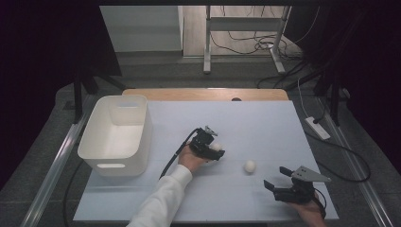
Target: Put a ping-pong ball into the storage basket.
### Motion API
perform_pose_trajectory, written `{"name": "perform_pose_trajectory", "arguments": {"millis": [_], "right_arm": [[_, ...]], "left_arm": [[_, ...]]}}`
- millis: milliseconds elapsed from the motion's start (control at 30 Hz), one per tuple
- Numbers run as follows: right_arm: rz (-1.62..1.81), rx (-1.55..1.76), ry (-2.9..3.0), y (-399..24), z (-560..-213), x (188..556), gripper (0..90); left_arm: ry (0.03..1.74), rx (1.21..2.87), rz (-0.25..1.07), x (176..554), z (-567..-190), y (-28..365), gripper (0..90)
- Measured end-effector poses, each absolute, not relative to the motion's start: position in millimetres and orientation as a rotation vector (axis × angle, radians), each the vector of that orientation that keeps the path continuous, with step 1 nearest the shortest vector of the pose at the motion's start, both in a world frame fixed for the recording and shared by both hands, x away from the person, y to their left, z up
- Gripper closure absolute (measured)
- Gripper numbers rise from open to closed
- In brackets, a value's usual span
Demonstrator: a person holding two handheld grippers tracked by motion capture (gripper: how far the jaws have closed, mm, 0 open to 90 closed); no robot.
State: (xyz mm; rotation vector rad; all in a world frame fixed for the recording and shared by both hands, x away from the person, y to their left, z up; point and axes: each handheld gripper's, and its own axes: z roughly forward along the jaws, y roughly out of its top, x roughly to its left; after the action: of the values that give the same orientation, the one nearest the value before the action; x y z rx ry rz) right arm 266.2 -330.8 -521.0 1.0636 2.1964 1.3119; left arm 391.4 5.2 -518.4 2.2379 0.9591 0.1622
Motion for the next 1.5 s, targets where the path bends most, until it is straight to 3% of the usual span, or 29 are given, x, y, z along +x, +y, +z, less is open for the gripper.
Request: {"name": "perform_pose_trajectory", "arguments": {"millis": [467,1500], "right_arm": [[1.310,1.061,2.197,-331.0,-520.9,266.1,12.5],[1.311,1.062,2.190,-331.6,-520.8,266.1,12.5]], "left_arm": [[0.951,2.249,0.182,390.1,-517.7,4.9,50.1],[0.883,2.120,0.206,367.2,-489.8,19.8,51.0]]}}
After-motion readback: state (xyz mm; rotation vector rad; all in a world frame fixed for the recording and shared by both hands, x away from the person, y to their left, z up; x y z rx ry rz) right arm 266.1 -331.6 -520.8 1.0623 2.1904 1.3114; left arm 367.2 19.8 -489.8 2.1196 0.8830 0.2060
